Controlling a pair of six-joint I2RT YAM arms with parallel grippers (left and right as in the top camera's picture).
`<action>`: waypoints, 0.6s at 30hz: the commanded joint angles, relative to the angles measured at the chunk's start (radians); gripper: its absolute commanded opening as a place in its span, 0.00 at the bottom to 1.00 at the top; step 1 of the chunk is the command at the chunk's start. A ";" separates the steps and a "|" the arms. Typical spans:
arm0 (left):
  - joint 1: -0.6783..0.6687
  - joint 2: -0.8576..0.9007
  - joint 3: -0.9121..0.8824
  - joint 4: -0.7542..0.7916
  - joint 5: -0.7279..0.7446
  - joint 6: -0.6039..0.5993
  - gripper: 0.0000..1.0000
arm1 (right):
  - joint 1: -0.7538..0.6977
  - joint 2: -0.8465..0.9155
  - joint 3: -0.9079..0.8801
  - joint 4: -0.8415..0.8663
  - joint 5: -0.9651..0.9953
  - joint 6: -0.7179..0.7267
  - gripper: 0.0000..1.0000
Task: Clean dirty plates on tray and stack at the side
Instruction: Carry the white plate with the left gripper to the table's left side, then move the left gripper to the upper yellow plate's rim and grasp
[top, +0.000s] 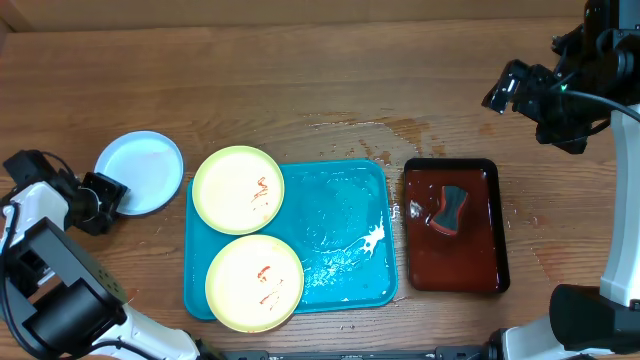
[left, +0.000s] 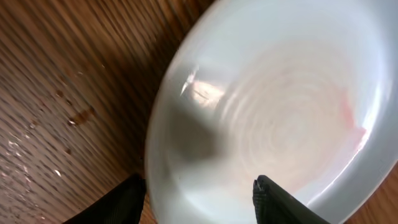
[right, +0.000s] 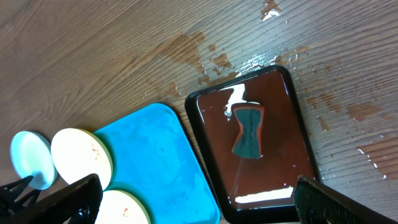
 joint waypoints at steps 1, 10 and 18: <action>-0.033 -0.034 0.060 -0.036 0.002 0.034 0.58 | 0.002 0.001 -0.005 0.003 0.010 -0.008 1.00; -0.193 -0.246 0.204 -0.207 -0.061 0.126 0.57 | 0.002 0.001 -0.005 0.010 0.010 -0.016 1.00; -0.388 -0.282 0.188 -0.351 -0.136 0.118 0.67 | 0.002 0.001 -0.005 0.001 0.035 -0.031 1.00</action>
